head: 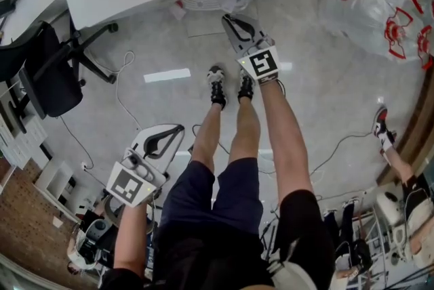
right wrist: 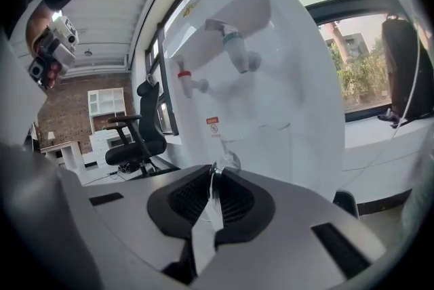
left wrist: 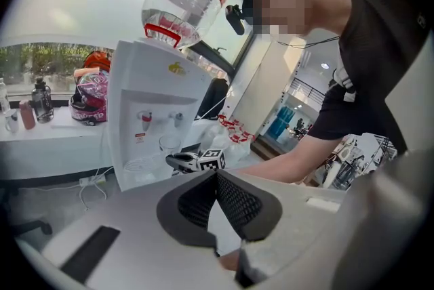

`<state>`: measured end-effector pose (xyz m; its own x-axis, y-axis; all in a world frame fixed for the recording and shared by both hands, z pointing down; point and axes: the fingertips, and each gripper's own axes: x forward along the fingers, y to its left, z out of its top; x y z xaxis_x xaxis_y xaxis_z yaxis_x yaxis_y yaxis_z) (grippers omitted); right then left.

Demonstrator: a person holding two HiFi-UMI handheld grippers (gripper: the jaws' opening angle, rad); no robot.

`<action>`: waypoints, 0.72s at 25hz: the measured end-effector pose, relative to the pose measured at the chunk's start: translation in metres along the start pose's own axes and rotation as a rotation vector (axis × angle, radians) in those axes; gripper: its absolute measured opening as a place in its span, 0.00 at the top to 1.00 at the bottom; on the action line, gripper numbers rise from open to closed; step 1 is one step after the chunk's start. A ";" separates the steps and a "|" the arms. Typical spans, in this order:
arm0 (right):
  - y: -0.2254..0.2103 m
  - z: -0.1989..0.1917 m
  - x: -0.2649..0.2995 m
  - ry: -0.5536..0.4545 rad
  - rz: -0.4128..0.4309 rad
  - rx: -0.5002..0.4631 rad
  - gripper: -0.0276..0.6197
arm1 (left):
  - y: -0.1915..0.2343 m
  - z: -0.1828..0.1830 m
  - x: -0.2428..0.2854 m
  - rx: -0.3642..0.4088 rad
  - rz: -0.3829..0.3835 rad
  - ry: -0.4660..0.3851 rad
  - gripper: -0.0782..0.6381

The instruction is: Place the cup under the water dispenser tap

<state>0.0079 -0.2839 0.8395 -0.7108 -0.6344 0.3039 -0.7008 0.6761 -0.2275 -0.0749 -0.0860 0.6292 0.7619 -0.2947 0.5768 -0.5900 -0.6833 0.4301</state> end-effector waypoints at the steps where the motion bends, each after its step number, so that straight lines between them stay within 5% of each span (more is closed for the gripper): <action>1: 0.000 -0.002 0.002 -0.005 0.007 -0.013 0.95 | 0.000 -0.002 -0.001 -0.002 -0.001 0.003 0.89; 13: -0.006 -0.011 0.012 0.020 -0.018 0.034 0.95 | -0.001 -0.008 0.003 -0.013 -0.011 0.004 0.89; 18: 0.000 -0.012 0.010 0.043 -0.006 0.022 0.83 | -0.003 -0.005 0.008 -0.014 -0.026 -0.002 0.89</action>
<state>0.0013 -0.2861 0.8539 -0.7036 -0.6212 0.3451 -0.7065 0.6635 -0.2462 -0.0685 -0.0822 0.6358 0.7773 -0.2787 0.5640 -0.5739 -0.6813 0.4543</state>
